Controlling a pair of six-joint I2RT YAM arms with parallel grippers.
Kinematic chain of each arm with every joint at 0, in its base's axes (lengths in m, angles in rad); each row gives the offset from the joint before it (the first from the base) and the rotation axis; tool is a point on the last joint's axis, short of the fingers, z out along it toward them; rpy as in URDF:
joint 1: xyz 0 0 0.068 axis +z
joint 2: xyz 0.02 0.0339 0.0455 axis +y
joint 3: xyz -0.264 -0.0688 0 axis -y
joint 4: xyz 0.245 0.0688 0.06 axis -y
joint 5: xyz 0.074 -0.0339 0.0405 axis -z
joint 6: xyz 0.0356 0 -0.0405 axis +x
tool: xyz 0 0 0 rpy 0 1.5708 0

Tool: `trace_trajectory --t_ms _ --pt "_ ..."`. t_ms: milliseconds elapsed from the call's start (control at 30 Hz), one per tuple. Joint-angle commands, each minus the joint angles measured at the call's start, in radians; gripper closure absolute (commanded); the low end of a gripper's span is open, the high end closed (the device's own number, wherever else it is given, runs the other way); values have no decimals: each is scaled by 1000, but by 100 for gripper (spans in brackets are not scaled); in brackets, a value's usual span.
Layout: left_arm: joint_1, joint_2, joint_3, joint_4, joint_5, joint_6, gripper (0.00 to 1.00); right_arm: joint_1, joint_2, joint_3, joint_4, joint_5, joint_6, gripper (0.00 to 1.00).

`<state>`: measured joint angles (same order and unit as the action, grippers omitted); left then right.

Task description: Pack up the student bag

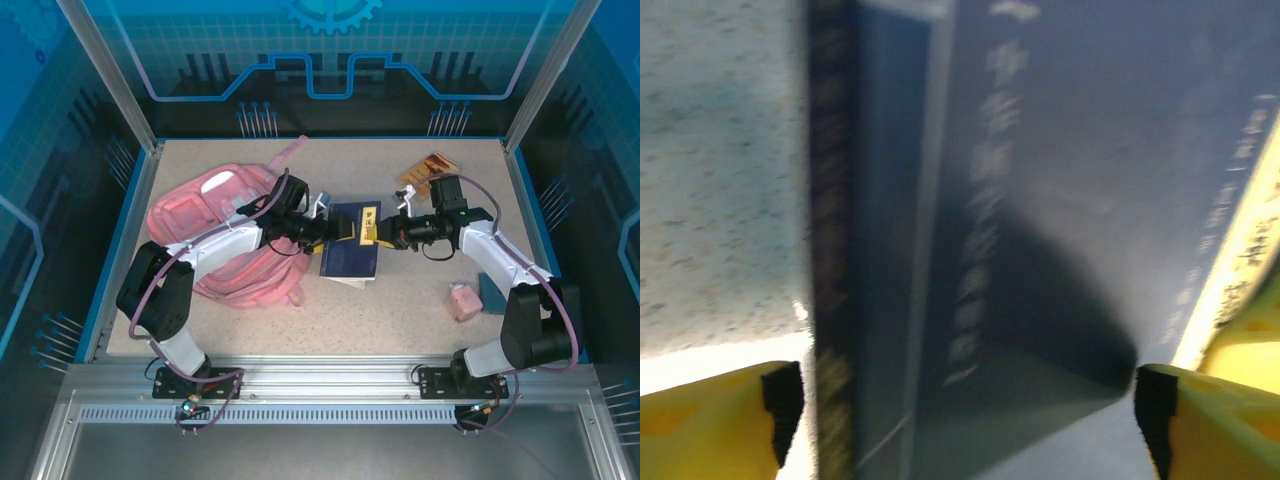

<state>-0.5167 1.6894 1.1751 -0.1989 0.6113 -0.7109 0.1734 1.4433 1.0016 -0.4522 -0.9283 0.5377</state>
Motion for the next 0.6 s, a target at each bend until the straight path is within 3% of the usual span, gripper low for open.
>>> trace_trajectory --t_ms 0,100,167,233,367,567 --pt "17 -18 -17 111 96 -49 35 -24 -20 24 5 -50 -8 86" --pt "34 -56 -36 129 85 -58 65 -43 -28 14 -3 2 3 76" --pt "44 -86 -46 126 59 -61 77 -56 -46 5 -14 83 20 60" --pt "53 -126 -62 122 8 -61 82 -68 -86 -19 -16 218 78 36" --pt "72 -199 -76 106 -106 -99 85 -71 -198 -111 112 319 235 17" --pt "84 -289 -77 153 -324 -202 85 -18 -256 -231 371 282 517 7"
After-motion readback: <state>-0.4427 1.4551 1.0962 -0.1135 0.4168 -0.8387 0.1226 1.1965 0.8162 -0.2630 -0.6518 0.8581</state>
